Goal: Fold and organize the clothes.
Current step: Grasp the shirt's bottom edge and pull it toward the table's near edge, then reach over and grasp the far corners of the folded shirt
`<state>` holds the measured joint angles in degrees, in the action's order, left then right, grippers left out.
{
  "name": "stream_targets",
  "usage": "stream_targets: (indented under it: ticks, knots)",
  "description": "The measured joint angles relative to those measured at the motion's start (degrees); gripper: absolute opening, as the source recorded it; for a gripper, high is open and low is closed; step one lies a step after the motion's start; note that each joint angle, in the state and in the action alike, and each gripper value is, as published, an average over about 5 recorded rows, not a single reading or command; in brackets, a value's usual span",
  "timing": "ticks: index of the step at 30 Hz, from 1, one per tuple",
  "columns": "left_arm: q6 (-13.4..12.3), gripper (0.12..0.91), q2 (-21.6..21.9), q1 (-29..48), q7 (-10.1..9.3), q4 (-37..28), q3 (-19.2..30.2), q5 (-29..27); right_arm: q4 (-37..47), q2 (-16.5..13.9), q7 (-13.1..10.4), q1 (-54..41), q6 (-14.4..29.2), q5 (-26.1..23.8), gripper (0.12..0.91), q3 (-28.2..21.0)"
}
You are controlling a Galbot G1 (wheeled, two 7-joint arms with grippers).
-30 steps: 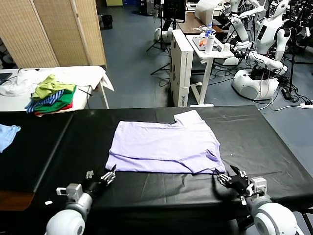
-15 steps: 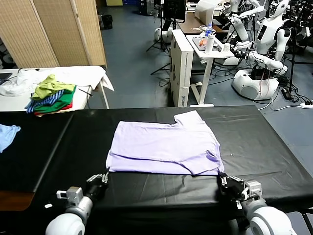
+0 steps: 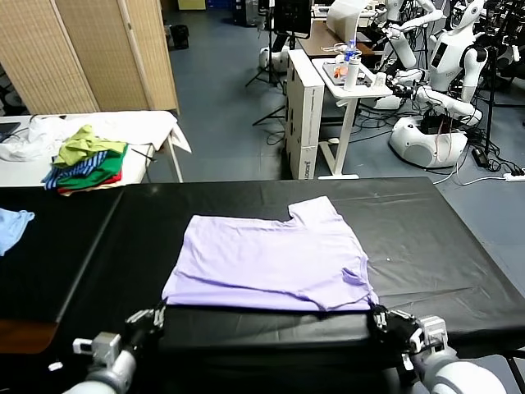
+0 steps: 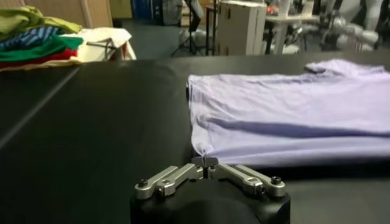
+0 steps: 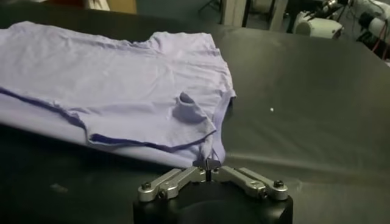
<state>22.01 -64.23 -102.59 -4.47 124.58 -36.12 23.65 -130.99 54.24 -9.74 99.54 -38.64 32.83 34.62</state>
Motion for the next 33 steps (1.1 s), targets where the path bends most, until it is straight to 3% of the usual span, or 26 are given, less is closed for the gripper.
stream_targets:
  ticks: [3,8,11,14,22,27,33]
  knots:
    - [0.23,0.146,-0.10,-1.57,-0.31,0.76,-0.46,0.06,-1.13,0.16,-0.41,0.99,-1.39,0.23,0.246,0.57]
    - [1.14,0.173,-0.19,-3.48,-0.97,2.31,-1.39,0.55,-3.87,0.11,-0.53,2.97,-3.25,0.71,0.555,2.32]
    - [1.74,0.306,-0.15,-4.64,-1.29,3.20,-2.39,0.97,-5.87,-0.10,-0.56,3.82,-3.57,1.67,0.744,3.64]
    - [2.90,0.496,-0.10,-5.86,-1.65,4.25,-3.60,1.50,-7.68,-0.59,-0.58,3.64,-3.57,3.74,0.870,5.29]
    - [8.16,0.889,0.10,-5.82,-1.48,7.96,-7.06,6.50,-7.37,-3.94,-1.10,-2.05,-3.53,10.28,0.907,7.61]
    - [9.63,0.906,1.76,-2.78,-2.73,9.04,-8.38,13.07,-1.72,-6.92,-3.14,-11.92,-2.79,12.36,0.907,3.95]
    - [10.48,0.907,5.67,6.10,-5.42,5.95,-7.15,22.04,9.20,-8.54,-3.82,-26.97,-1.48,13.06,0.907,-5.68]
